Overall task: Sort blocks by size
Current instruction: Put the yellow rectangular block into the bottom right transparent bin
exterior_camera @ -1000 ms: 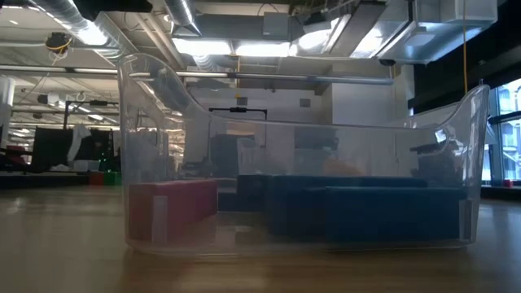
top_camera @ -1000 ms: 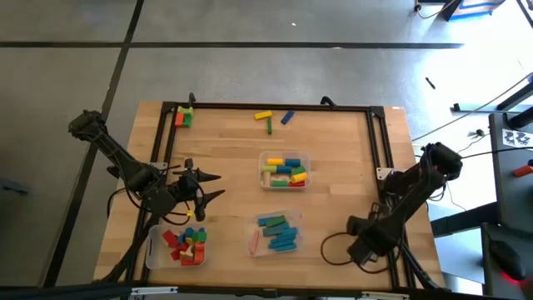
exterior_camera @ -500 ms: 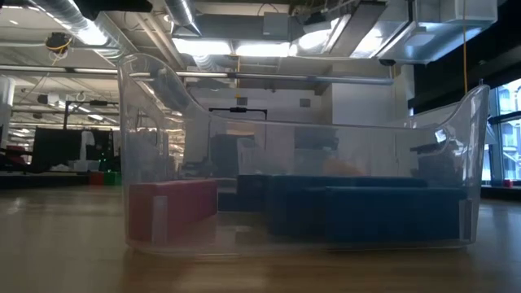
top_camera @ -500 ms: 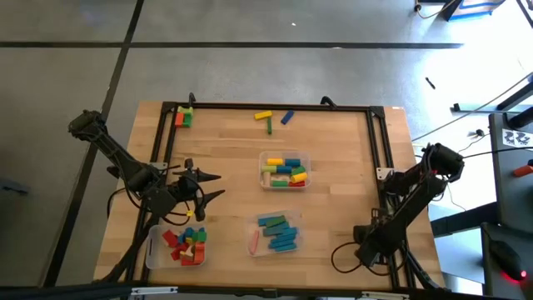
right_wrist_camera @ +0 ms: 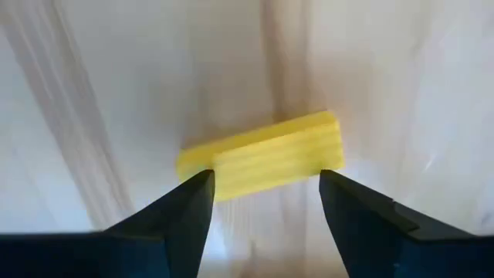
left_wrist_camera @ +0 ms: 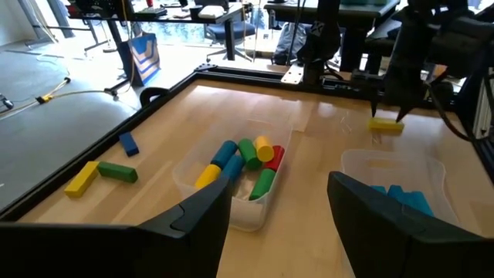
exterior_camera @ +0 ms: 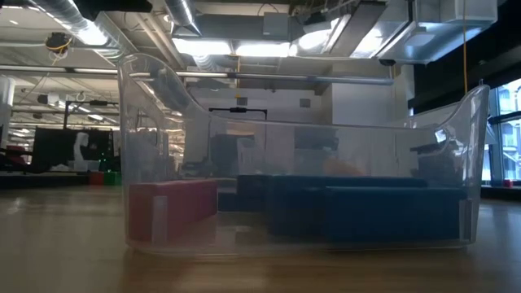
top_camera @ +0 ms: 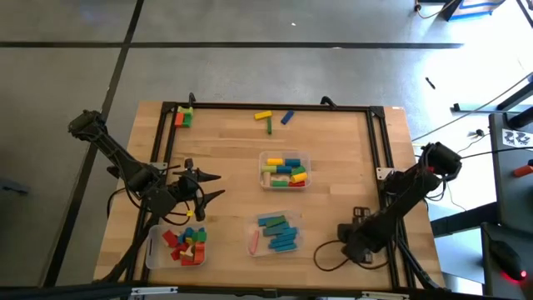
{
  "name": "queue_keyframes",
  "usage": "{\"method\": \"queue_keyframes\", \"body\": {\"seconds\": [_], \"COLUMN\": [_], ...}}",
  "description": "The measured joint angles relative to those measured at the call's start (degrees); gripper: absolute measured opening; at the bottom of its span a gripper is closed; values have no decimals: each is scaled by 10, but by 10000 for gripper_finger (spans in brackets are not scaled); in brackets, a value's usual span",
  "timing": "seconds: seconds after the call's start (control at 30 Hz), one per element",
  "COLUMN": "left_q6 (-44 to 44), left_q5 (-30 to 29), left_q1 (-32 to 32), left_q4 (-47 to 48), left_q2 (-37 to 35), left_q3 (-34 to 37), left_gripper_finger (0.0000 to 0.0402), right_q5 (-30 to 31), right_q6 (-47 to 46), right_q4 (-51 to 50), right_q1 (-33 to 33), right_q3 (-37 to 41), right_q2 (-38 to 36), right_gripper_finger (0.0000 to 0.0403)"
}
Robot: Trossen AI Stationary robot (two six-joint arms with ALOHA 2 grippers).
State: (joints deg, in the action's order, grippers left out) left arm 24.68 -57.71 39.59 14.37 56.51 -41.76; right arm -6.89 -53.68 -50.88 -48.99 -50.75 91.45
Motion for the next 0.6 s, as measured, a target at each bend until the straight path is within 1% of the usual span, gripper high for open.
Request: {"method": "queue_keyframes", "body": {"seconds": [0.07,0.1,0.17,0.27,0.33,0.4,0.47,0.6], "left_q6": [0,0,2,4,4,4,4,5], "left_q5": [0,0,0,0,0,0,0,0], "left_q1": [0,0,0,0,0,0,0,0], "left_q4": [0,0,0,0,0,0,0,0], "left_q2": [0,0,0,0,0,0,0,0], "left_q3": [0,0,0,0,0,0,0,0], "left_gripper_finger": [210,210,210,210,210,210,210,210], "right_q5": [25,28,13,-20,-28,-25,-21,-15], "right_q6": [2,0,-22,-88,-154,-211,-247,-271], "right_q4": [6,4,-9,-32,-40,-35,-19,1], "right_q1": [15,24,42,62,68,67,60,40], "right_q3": [-11,-19,-36,-64,-77,-82,-80,-70], "right_q2": [0,0,0,0,0,0,0,0], "right_gripper_finger": [237,237,237,237,237,237,237,237]}}
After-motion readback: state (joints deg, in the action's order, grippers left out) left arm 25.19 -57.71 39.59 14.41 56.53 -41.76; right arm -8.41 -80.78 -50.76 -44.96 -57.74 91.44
